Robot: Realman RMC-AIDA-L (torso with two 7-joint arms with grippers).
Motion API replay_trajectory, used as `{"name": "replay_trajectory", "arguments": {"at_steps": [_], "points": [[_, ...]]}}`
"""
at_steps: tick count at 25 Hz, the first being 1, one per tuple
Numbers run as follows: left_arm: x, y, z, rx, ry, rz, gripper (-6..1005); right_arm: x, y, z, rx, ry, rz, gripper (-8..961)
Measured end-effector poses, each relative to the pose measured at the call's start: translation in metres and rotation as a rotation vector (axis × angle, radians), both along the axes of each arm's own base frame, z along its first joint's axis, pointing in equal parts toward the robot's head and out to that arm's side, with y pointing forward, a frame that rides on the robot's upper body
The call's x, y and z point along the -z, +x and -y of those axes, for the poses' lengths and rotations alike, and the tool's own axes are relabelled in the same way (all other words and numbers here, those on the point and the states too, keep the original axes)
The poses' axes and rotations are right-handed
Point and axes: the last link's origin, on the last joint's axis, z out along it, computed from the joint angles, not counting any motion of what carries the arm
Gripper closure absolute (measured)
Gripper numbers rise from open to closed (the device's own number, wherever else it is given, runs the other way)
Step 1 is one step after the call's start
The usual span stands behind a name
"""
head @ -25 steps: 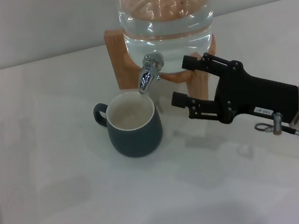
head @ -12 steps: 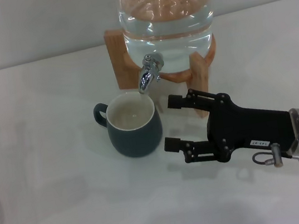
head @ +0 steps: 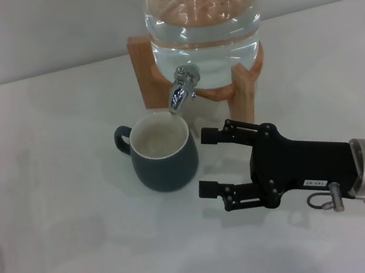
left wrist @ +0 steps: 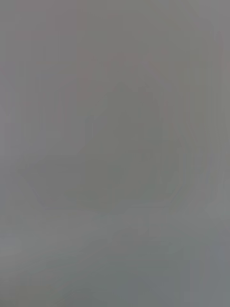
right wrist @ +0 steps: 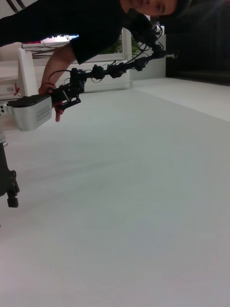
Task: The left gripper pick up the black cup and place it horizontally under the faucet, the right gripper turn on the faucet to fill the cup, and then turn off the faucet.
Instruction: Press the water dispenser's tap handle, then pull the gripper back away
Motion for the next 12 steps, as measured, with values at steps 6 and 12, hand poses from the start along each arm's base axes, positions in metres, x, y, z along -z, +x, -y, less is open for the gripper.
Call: {"name": "replay_trajectory", "arguments": {"at_steps": [6,12], "points": [[0.002,0.000,-0.002,-0.011,-0.016,0.002,119,0.001,-0.003,-0.005,0.003,-0.006,0.004,93],[0.004,0.001,-0.004,-0.013,-0.024,0.004,119,0.002,-0.009,-0.013,-0.003,-0.014,0.013,94]]}}
